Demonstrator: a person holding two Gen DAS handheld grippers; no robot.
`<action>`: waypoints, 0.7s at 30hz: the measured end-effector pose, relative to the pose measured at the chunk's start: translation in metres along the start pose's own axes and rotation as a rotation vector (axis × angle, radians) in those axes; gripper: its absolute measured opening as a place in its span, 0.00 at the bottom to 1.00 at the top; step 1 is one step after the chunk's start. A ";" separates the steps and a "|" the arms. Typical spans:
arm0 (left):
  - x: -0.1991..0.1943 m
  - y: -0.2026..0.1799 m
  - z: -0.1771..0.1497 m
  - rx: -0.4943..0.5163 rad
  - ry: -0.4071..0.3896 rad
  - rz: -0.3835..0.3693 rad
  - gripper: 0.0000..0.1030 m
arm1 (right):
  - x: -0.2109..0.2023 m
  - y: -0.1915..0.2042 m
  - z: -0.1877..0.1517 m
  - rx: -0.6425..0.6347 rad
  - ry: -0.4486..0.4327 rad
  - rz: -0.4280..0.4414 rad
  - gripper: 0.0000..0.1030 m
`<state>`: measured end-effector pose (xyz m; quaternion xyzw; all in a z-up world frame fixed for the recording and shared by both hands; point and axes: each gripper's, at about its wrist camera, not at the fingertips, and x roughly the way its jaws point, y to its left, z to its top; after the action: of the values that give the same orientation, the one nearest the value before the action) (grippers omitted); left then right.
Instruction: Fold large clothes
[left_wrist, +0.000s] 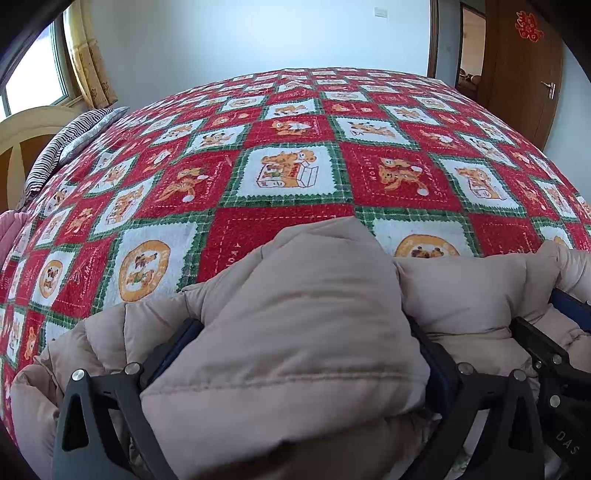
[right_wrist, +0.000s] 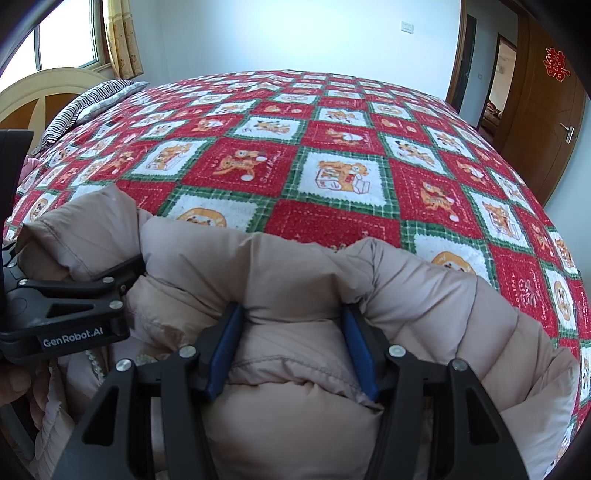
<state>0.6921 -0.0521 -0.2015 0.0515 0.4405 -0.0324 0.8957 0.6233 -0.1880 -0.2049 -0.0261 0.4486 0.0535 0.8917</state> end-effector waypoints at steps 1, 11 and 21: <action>0.000 0.000 0.000 -0.001 0.000 -0.001 1.00 | 0.000 0.000 0.000 0.000 0.000 0.000 0.57; -0.052 0.022 -0.001 -0.110 -0.214 -0.078 0.99 | 0.000 -0.001 -0.001 0.005 -0.010 -0.001 0.57; -0.050 -0.022 0.025 0.028 -0.165 -0.044 0.99 | -0.004 -0.002 -0.003 0.024 -0.031 0.017 0.57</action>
<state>0.6792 -0.0761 -0.1485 0.0514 0.3655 -0.0625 0.9273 0.6193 -0.1908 -0.2037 -0.0110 0.4354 0.0560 0.8984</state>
